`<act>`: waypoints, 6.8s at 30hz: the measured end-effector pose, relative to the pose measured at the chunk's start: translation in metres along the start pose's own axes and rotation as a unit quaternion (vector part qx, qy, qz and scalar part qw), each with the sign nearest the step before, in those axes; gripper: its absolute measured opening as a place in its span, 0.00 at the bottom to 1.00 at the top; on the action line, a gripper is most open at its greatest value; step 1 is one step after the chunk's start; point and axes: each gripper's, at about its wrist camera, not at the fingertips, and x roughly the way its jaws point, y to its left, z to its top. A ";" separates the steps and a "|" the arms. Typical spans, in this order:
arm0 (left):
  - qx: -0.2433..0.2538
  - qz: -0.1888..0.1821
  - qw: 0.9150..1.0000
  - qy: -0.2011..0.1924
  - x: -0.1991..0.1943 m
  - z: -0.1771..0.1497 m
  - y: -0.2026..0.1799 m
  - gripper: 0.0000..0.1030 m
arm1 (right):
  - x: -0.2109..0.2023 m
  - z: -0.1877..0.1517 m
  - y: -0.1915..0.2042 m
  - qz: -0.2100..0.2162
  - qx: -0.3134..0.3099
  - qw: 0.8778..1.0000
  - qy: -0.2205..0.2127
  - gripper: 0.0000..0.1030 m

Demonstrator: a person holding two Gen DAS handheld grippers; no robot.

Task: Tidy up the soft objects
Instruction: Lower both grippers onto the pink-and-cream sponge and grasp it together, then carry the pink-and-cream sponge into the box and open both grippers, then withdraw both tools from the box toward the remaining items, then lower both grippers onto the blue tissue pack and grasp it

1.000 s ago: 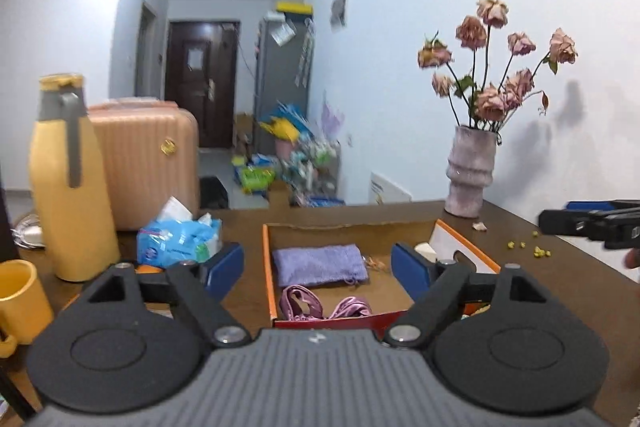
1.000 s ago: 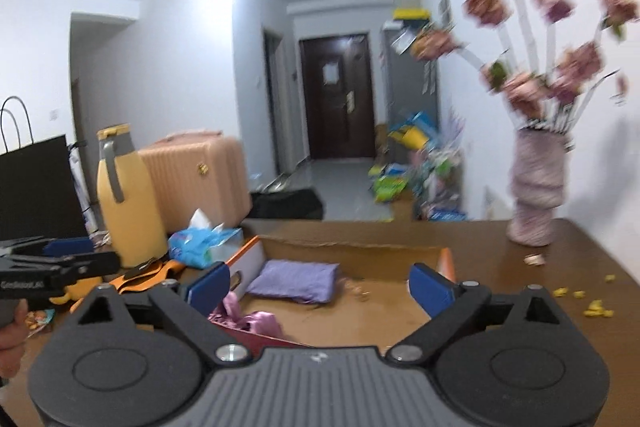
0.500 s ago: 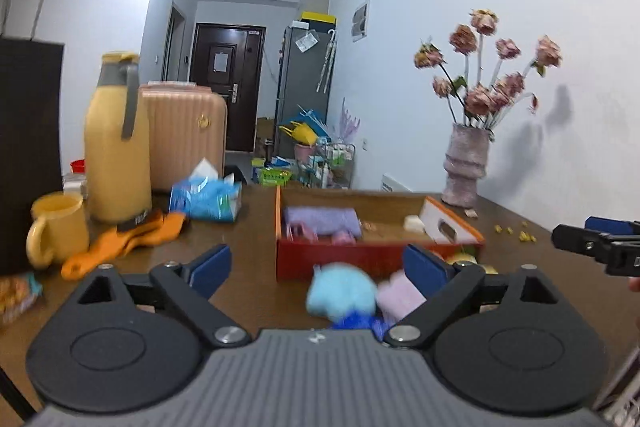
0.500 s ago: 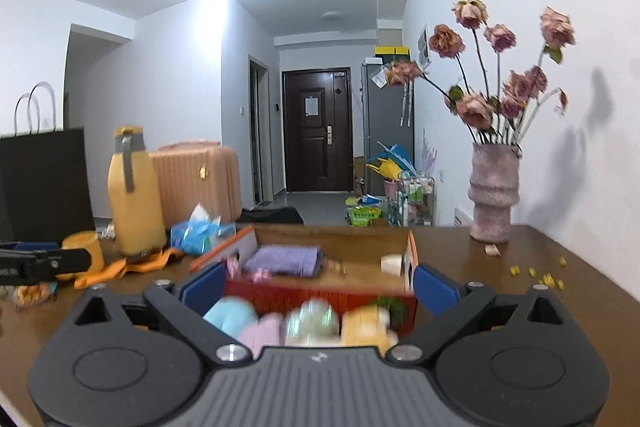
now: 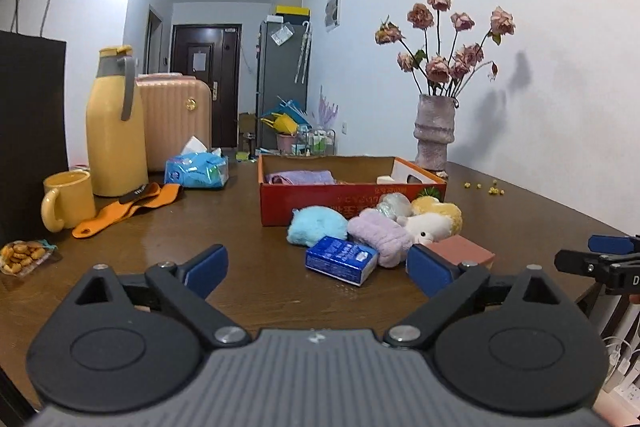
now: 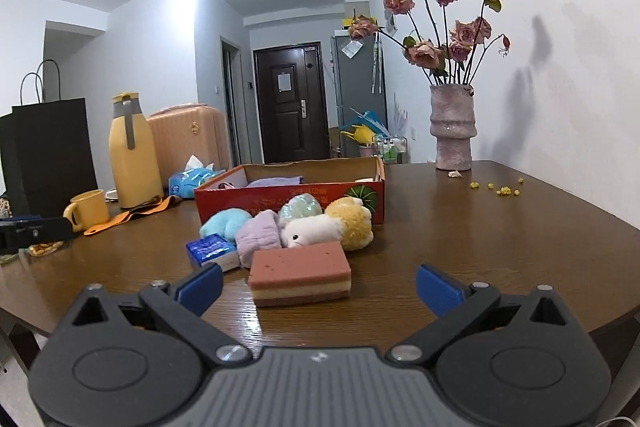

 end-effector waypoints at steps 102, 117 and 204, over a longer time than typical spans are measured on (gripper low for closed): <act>-0.101 -0.086 0.982 0.132 0.305 0.167 -0.020 0.79 | 0.261 0.207 -0.036 0.025 -0.019 0.996 0.079 0.55; -0.003 0.038 0.999 -0.030 0.122 0.140 0.026 0.93 | 0.122 0.167 0.039 0.026 -0.084 0.991 -0.104 0.87; -0.180 -0.158 0.949 0.207 0.154 -0.020 0.046 0.25 | 0.168 0.003 0.065 0.130 0.117 0.970 0.166 0.22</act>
